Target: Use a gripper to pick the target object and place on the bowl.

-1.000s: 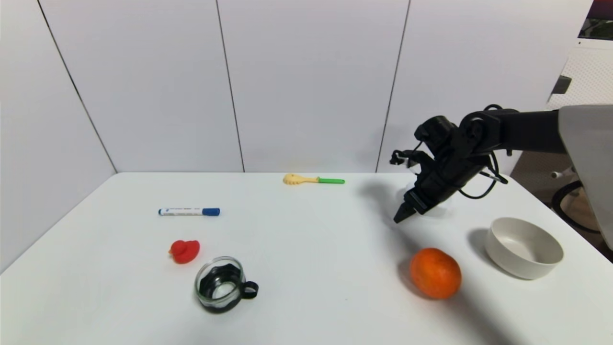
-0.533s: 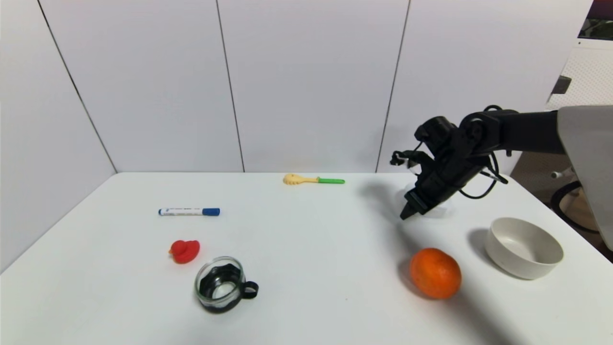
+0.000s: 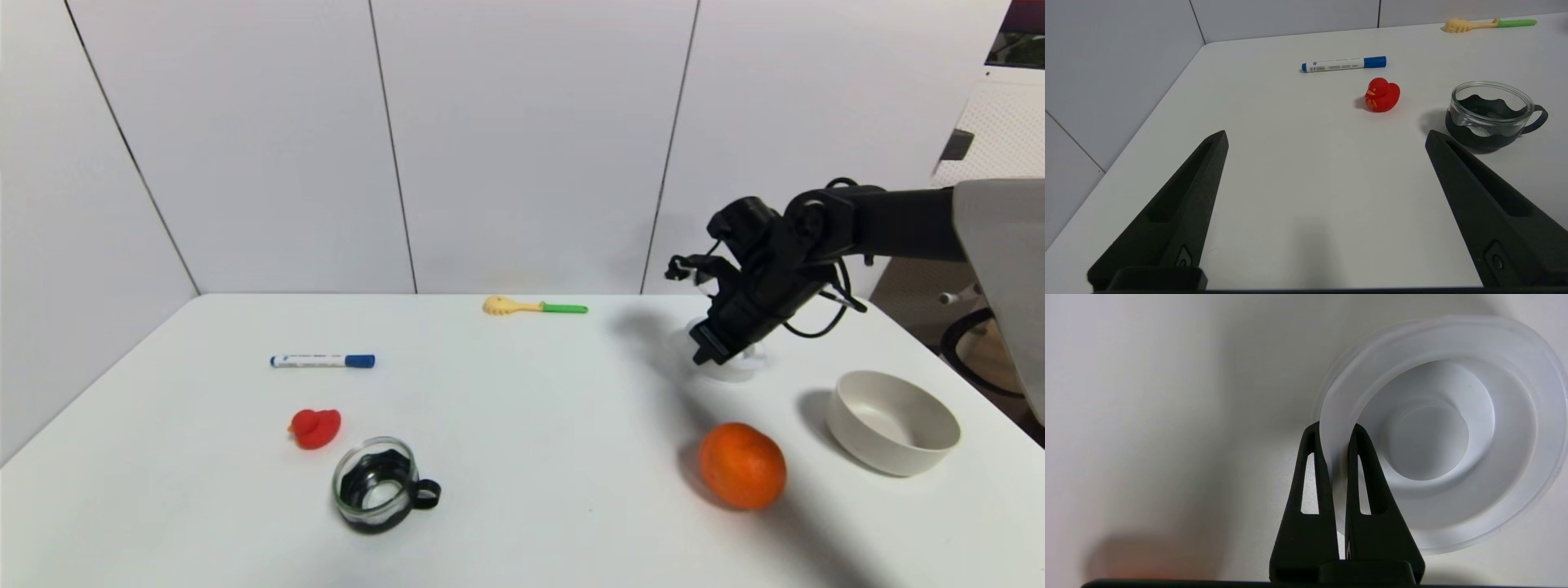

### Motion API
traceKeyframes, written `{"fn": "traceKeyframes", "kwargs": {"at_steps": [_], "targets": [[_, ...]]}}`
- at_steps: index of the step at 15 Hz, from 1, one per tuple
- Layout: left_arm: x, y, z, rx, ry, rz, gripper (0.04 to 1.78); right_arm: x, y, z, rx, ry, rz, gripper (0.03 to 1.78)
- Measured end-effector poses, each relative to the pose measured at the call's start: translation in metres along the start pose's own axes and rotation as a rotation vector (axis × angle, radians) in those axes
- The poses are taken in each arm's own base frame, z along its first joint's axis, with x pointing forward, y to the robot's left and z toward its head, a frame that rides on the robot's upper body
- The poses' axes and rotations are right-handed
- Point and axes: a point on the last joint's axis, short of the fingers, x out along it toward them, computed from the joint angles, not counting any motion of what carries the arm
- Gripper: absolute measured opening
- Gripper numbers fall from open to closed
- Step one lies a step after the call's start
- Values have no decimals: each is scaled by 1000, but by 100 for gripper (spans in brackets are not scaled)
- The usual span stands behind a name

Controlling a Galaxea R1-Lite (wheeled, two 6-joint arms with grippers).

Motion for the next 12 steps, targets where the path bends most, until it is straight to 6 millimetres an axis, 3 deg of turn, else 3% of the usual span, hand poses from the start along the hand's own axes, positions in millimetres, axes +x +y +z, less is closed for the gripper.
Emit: {"fn": "traceKeyframes", "kwargs": {"at_steps": [4,12], "targets": [[0,0,0,0,0,0,171,-5,1,1,-3,-8,0,12],[0,0,0,0,0,0,171,-50,6,6,-19,-111,-38,12]]}}
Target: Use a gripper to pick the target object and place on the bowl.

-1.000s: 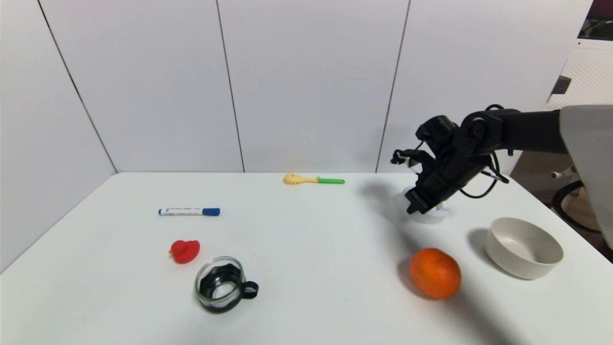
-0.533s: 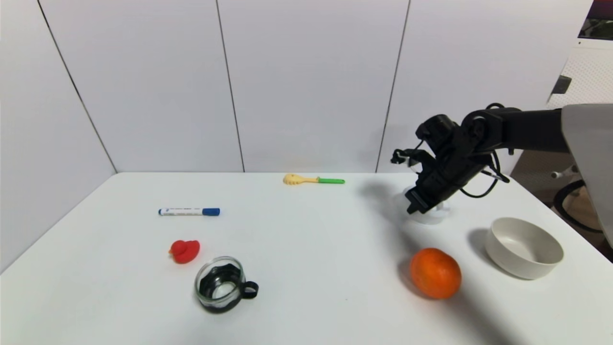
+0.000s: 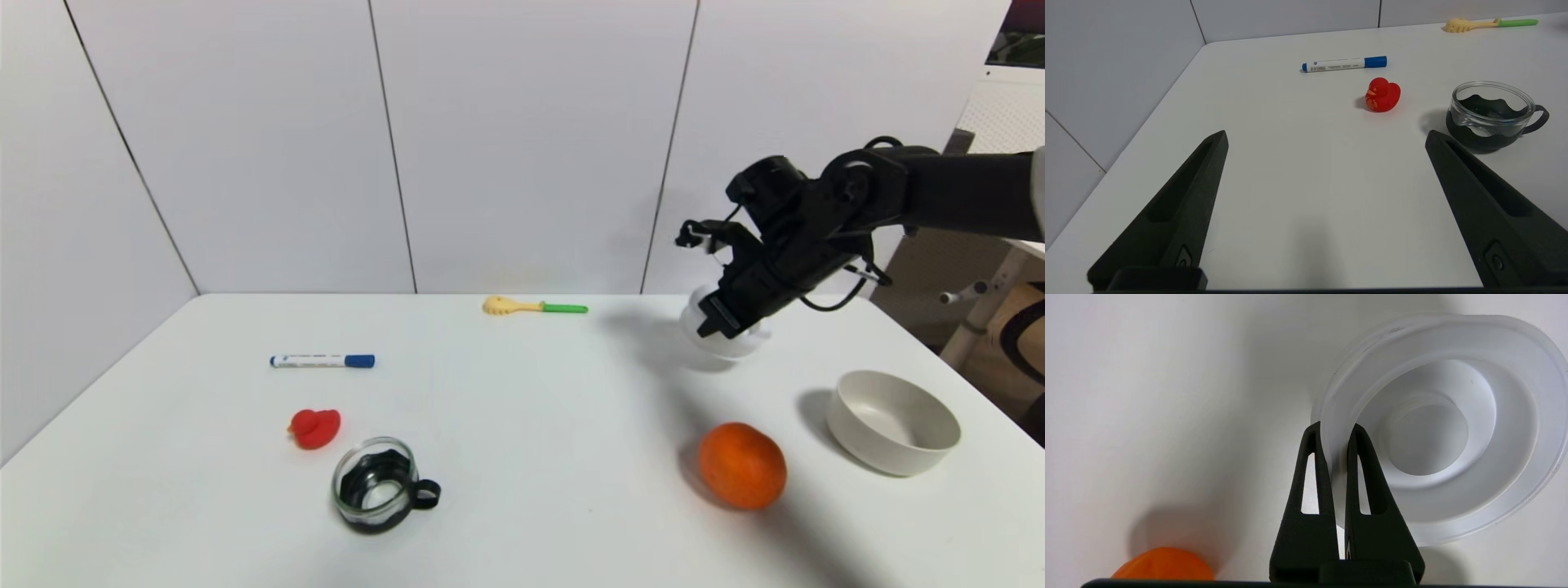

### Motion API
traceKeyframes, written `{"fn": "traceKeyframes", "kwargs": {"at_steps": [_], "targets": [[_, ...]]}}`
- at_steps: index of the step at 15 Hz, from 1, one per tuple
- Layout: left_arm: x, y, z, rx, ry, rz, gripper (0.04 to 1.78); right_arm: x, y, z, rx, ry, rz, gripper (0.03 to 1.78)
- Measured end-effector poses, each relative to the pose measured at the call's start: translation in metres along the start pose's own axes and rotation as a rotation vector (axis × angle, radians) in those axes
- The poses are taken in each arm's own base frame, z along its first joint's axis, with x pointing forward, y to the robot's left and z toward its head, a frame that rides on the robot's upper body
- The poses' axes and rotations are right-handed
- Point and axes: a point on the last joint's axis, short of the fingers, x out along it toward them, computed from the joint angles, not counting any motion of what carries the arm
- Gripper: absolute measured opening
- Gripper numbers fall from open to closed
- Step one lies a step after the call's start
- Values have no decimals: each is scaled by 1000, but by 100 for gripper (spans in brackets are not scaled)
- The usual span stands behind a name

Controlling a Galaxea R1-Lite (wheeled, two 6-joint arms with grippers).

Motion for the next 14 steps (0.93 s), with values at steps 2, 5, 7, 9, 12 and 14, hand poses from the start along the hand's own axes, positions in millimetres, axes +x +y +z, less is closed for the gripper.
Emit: {"fn": "traceKeyframes", "kwargs": {"at_steps": [2,5,7,9,12,14], "targets": [[0,0,0,0,0,0,171,-16,-1,1,-1,-32,-18,12],[0,0,0,0,0,0,171,-50,-3,-3,7,-85,-53,12],[0,0,0,0,0,0,171,-73,-10,-13,18,-111,-86,12],[0,0,0,0,0,0,171,-90,-16,-29,20,-105,-111,12],[0,0,0,0,0,0,171,-106,-26,-62,46,-62,-136,12],[0,0,0,0,0,0,171,-112,-31,-82,78,-31,-147,12]]}}
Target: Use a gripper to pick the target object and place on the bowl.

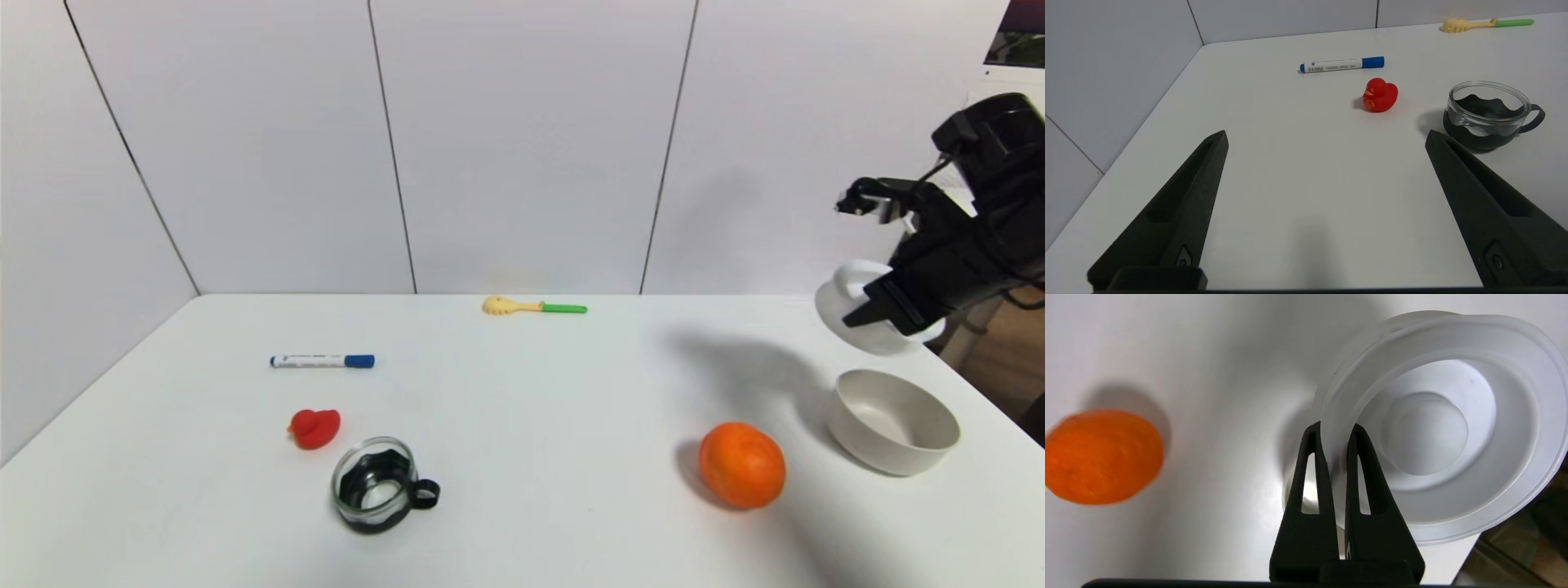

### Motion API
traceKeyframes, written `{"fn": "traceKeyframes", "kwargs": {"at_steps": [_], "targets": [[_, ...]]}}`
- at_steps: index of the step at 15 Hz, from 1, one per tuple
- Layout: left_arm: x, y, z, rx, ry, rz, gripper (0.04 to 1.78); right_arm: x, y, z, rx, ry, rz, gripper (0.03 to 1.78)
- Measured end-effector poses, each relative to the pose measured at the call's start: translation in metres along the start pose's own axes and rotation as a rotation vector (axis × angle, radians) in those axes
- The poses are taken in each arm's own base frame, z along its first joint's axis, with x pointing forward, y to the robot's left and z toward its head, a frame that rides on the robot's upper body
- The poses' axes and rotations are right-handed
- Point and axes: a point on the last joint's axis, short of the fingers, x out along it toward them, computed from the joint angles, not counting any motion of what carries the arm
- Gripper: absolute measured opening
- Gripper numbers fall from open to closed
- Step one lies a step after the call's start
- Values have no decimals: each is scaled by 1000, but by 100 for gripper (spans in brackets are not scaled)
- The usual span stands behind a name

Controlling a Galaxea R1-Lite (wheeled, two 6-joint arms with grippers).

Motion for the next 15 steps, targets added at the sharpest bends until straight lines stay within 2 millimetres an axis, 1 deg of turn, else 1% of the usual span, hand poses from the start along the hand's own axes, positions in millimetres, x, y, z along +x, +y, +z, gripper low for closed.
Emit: {"fn": "traceKeyframes", "kwargs": {"at_steps": [4,8,10,15], "targets": [[0,0,0,0,0,0,171,-6,-9,-29,10,54,-13,12],[0,0,0,0,0,0,171,-2,-9,-44,25,98,2,12],[0,0,0,0,0,0,171,2,-8,-47,25,114,13,12],[0,0,0,0,0,0,171,15,-9,-48,31,137,51,12]]}}
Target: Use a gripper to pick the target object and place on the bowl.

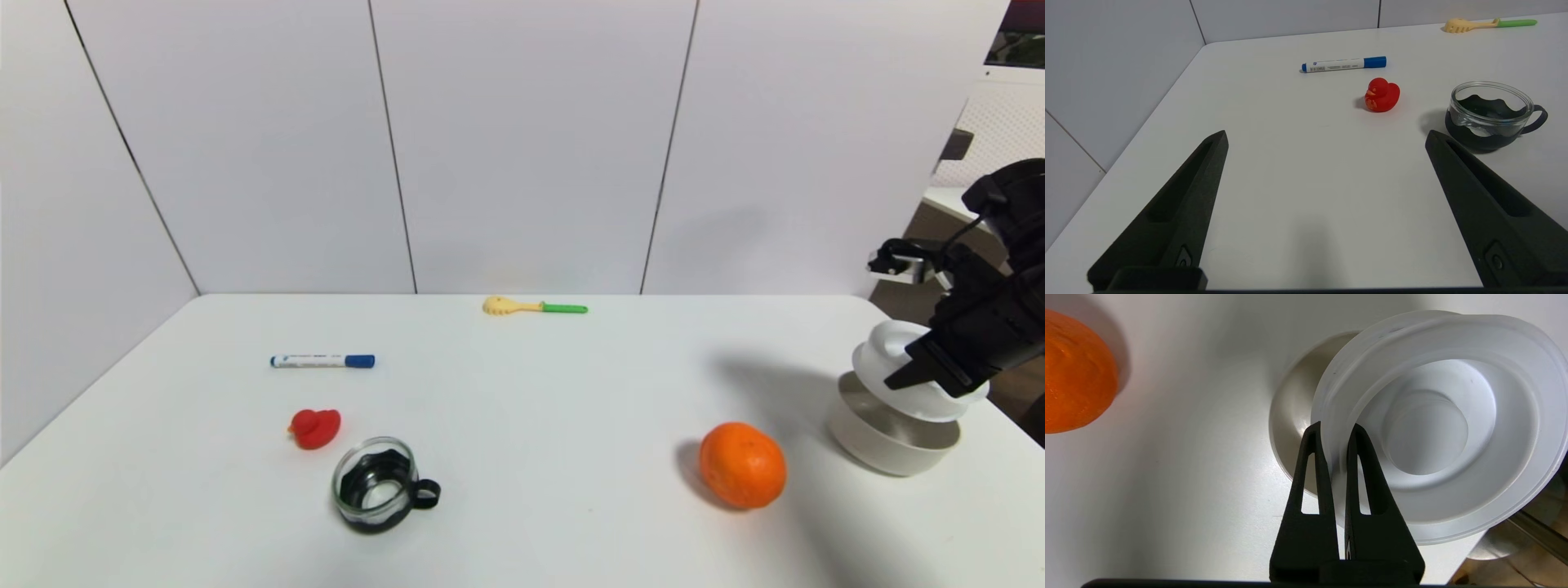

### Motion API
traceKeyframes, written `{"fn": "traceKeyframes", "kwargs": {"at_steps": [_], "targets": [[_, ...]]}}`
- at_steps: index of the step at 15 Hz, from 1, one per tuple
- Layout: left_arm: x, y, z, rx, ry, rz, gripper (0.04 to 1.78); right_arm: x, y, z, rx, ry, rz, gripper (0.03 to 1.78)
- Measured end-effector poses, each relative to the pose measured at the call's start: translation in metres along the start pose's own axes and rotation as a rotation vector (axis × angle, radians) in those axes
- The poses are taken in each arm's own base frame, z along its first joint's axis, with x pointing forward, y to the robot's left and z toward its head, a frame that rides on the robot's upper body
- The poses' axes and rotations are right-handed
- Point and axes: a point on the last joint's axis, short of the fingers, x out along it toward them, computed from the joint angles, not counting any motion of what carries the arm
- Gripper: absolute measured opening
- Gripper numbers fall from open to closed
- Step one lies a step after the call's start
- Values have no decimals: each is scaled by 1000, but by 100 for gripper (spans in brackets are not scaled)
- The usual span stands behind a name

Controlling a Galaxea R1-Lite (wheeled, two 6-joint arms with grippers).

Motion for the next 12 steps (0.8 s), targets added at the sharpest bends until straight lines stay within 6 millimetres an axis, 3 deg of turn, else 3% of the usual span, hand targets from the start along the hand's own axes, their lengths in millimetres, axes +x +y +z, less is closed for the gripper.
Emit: {"fn": "traceKeyframes", "kwargs": {"at_steps": [12], "targets": [[0,0,0,0,0,1,171,17,2,-3,-44,37,63,12]]}}
